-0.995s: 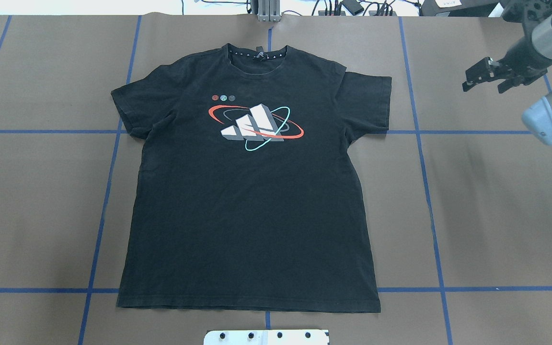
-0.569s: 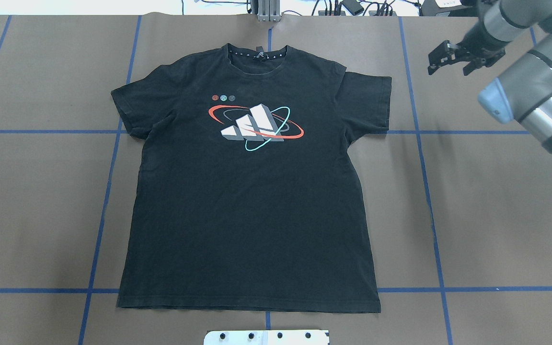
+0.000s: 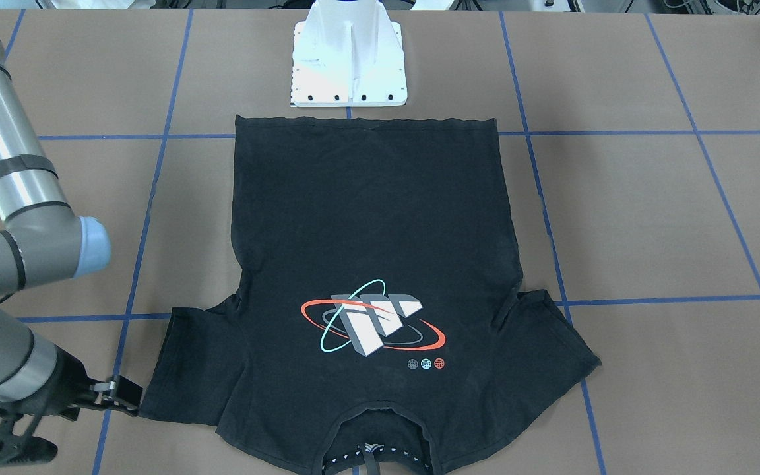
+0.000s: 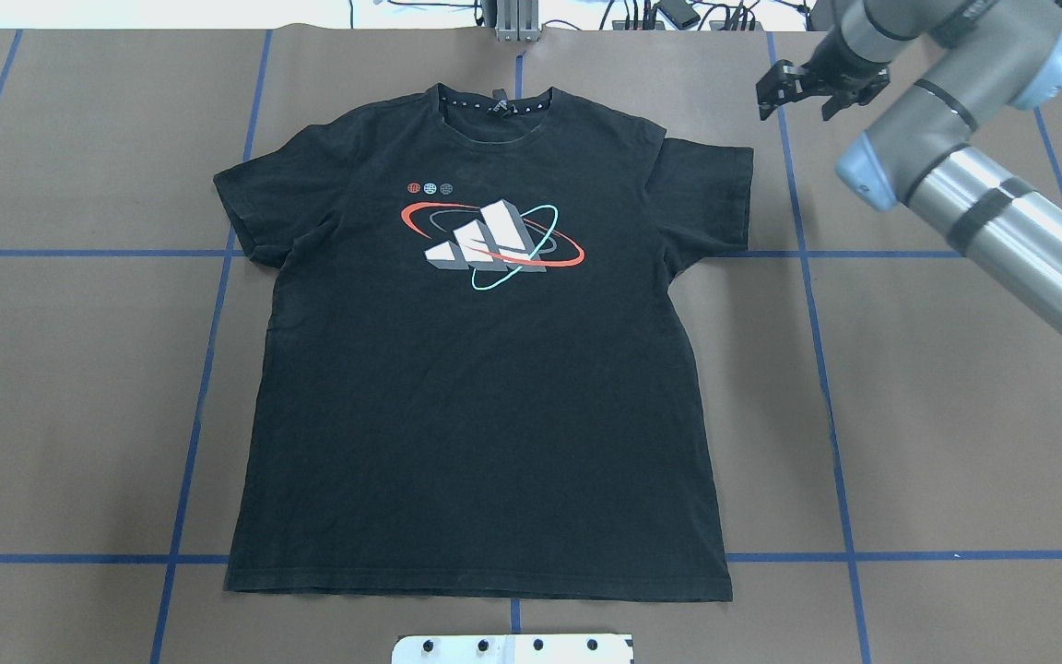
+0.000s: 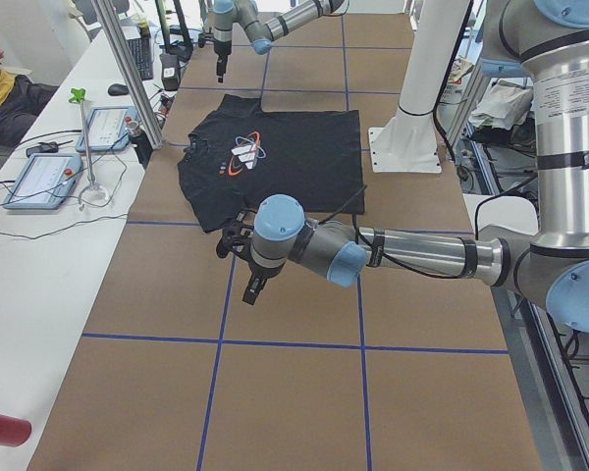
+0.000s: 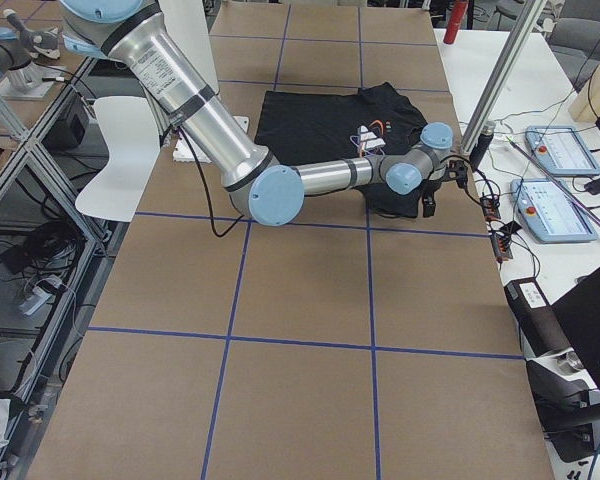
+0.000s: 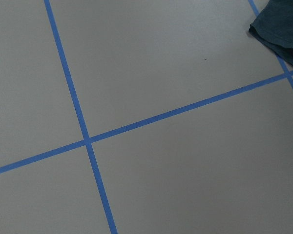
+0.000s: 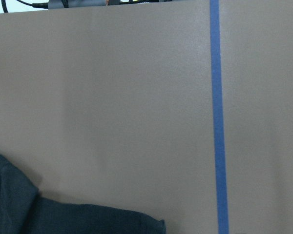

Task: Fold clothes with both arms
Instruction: 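Move the right gripper toward the shirt's shoulder nearest it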

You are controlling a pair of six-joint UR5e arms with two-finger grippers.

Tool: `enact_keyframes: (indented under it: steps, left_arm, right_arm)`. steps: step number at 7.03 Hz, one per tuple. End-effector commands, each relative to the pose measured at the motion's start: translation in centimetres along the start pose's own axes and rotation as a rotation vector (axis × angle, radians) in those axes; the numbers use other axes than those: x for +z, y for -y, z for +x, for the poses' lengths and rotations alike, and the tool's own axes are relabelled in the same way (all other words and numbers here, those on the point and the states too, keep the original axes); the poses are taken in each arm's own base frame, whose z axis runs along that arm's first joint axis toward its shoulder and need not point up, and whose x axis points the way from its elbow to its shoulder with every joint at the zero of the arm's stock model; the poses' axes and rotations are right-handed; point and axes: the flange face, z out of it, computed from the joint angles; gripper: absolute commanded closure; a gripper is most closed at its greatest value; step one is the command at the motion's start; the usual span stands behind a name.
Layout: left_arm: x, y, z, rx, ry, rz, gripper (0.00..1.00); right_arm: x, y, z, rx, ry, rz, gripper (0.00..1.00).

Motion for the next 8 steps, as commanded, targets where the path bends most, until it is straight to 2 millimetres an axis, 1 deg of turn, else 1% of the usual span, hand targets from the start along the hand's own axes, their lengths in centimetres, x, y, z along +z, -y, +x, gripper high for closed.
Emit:
enact_keyframes:
  steps: [1, 2, 3, 4, 5, 6, 7, 8]
  left_arm:
    - [-0.1, 0.1, 0.1, 0.002, -0.005, 0.001, 0.0]
    - [-0.1, 0.1, 0.3, 0.004, -0.022, 0.004, 0.0]
    - [-0.1, 0.1, 0.4, 0.006, -0.024, 0.005, 0.0]
    - [-0.1, 0.1, 0.3, 0.006, -0.022, 0.005, 0.0]
    - [-0.1, 0.1, 0.3, 0.006, -0.022, 0.005, 0.0]
    - [-0.1, 0.0, 0.4, 0.006, -0.024, 0.005, 0.0]
    - [-0.2, 0.1, 0.5, 0.008, -0.024, 0.007, 0.0]
    - [-0.3, 0.1, 0.5, 0.008, -0.024, 0.007, 0.0]
  right_arm:
    - [4.0, -1.0, -0.7, 0.032, -0.05, 0.066, 0.28]
    - [4.3, -1.2, -0.1, 0.028, -0.053, 0.092, 0.31]
    - [4.9, -2.2, 1.9, 0.004, -0.001, 0.119, 0.33]
    - [4.4, -2.8, 1.2, -0.005, 0.077, 0.096, 0.33]
    - [4.6, -3.0, 1.4, -0.006, 0.076, 0.093, 0.33]
    - [4.3, -2.8, 1.0, -0.01, 0.085, 0.095, 0.38]
    - [4.6, -3.0, 1.5, -0.011, 0.08, 0.091, 0.4]
    - [4.8, -3.0, 1.5, -0.011, 0.075, 0.091, 0.41]
